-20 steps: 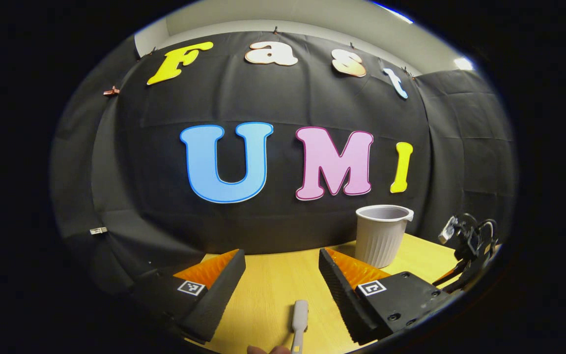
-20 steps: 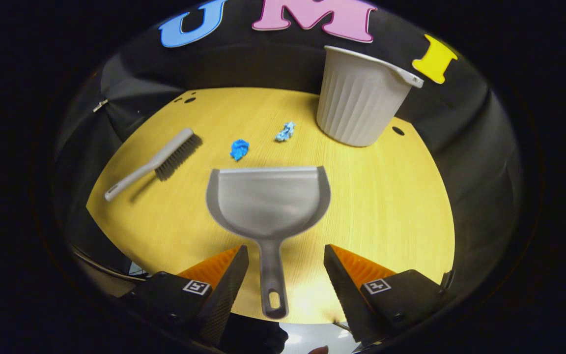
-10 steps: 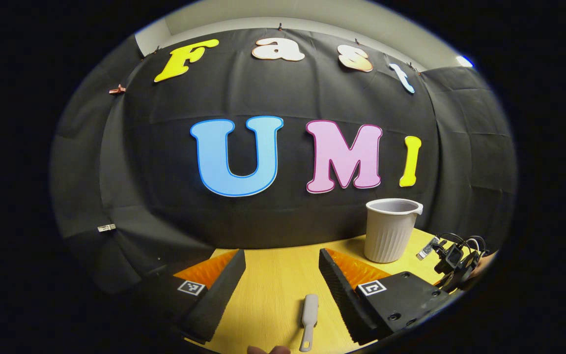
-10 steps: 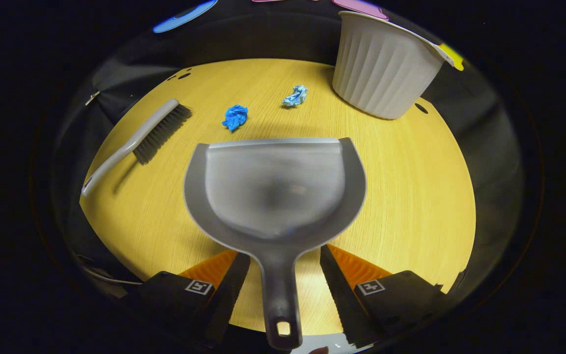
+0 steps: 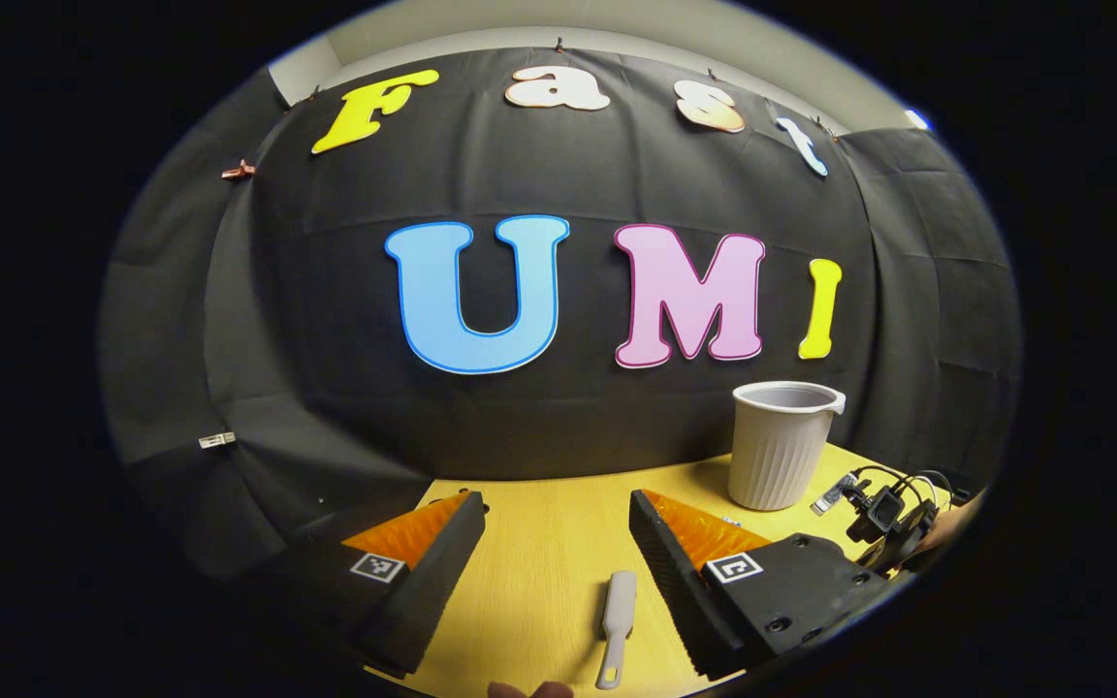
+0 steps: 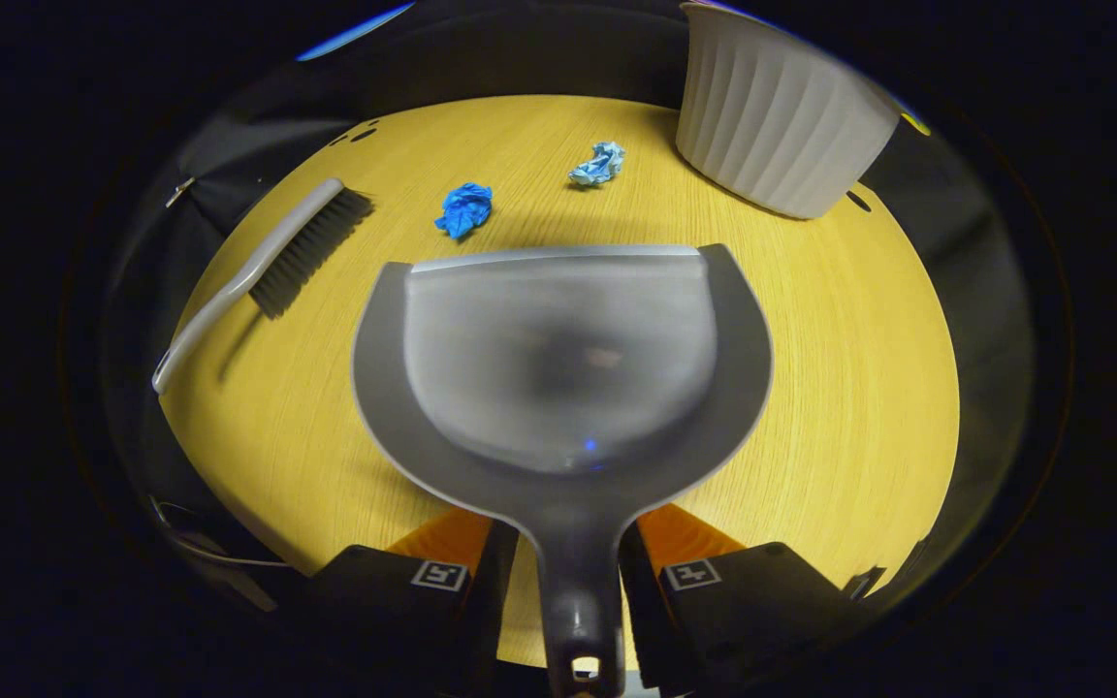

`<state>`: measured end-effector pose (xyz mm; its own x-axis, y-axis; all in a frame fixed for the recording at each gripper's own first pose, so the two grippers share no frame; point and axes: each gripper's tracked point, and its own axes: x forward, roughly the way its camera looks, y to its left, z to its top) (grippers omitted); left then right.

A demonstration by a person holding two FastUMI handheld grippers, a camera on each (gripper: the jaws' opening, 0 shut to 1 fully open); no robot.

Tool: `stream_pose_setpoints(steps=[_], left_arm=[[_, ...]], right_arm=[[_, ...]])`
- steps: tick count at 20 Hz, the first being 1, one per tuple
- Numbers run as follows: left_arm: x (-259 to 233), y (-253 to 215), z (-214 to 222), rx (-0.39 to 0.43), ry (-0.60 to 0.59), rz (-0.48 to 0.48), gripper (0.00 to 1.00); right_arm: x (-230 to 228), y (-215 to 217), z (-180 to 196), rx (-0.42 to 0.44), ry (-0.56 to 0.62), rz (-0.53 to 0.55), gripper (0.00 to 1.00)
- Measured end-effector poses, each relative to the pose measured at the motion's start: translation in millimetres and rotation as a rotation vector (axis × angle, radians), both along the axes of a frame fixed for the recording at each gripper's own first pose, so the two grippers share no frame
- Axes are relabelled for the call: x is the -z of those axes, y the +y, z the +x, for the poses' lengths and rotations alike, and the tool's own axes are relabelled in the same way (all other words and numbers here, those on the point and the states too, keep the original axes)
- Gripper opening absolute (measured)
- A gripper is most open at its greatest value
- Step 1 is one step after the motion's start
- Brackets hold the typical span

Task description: Pick up the small broom and dustpan from the desktop, sweep the trash into the dustpan with the broom, and then empty the trash into the garbage bin.

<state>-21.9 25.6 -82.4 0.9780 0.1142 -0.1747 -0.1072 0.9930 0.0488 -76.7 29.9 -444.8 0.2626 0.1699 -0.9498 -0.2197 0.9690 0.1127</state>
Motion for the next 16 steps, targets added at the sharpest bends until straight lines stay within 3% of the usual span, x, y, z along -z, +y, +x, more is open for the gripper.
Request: stream_pose_setpoints(steps=[2,4,5,6,7,8,9,16], left_arm=[[5,-2,3,-0.003,0.008,-0.009,0.97],[8,-3,5,-0.003,0.013,-0.017,0.97],[12,-5,7,0.001,0.017,-0.018,0.97],[14,-6,8,0.005,0.020,-0.016,0.97],[17,-6,10,0.006,0.026,-0.012,0.97],[20,-7,10,0.006,0.039,-0.007,0.97],[24,-8,10,0.009,0.046,-0.005,0.97],[76,-24,14,0.054,0.186,-0.010,0.97]], right_arm=[[0,0,0,0.011,0.014,-0.002,0.53],[-1,-1,1,0.003,0.001,-0.003,0.63],[0,-1,1,-0.006,0.005,0.002,0.53],[1,-1,1,-0.002,0.002,0.004,0.34],[-2,-2,1,-0.011,0.002,0.006,0.39],[0,-1,1,-0.019,0.006,0.003,0.31],[0,-2,1,-0.025,0.012,0.003,0.37],[-23,-8,-4,-0.047,-0.021,0.034,0.35]])
